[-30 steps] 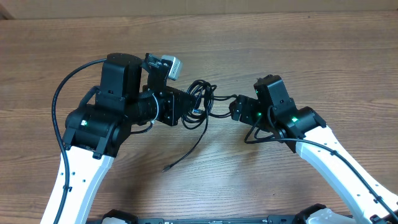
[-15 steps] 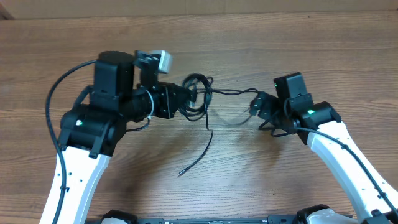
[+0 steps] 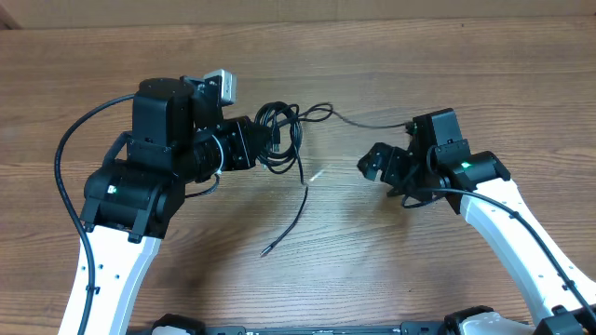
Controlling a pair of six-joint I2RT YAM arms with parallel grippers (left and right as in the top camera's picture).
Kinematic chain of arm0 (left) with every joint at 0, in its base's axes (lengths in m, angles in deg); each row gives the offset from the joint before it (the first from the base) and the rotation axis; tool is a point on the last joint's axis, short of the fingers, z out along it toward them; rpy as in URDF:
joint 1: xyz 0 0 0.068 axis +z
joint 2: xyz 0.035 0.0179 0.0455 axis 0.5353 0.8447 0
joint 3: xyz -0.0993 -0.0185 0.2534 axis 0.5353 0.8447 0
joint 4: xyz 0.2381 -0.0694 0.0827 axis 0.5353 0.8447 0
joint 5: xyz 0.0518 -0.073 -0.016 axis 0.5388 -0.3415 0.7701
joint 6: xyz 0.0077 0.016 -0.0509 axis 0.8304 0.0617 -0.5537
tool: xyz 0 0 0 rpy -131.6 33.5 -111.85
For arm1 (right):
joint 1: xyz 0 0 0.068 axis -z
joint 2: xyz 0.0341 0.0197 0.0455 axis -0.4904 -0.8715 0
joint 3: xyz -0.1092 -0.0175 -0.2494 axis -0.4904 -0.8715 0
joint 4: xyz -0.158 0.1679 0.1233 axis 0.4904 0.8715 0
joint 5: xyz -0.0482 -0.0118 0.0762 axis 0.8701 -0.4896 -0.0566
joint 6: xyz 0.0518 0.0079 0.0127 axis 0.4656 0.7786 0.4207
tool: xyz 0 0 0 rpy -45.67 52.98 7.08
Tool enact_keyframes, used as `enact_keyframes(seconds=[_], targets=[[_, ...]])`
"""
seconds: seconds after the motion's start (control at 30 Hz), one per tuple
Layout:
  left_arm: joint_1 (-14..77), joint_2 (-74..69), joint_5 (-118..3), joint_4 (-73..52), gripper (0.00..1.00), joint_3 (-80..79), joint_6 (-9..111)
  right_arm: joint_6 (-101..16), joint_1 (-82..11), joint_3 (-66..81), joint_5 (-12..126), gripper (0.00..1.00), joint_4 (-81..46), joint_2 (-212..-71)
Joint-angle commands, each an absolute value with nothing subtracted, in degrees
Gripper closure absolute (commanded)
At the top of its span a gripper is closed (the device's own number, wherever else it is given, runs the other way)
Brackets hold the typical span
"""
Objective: Untangle cables
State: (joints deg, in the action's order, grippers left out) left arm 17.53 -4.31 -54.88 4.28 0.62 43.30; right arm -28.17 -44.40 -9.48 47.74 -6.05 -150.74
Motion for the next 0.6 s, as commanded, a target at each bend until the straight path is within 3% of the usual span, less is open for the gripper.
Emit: enact_keyframes(seconds=[0.0, 0.2, 0.37, 0.57], targets=[[18.1, -5.5, -53.2, 4.6, 0.96, -1.3, 55.4, -37.5, -44.4, -9.8, 34.3, 0.03, -6.4, -148.0], [18.1, -5.5, -56.1, 7.3, 0.96, -1.3, 71.8, -54.4, -45.0, -9.8, 12.2, 0.12, -6.4, -145.6], [18.1, -5.5, -62.4, 5.9, 0.96, -1.3, 79.0, -64.7, -49.0, -9.8, 9.3, 0.27, -6.3, -145.6], [18.2, -5.5, -63.5, 4.3, 0.96, -1.3, 73.1, -69.0, -56.0, -9.8, 16.1, 0.16, -7.1, -145.6]])
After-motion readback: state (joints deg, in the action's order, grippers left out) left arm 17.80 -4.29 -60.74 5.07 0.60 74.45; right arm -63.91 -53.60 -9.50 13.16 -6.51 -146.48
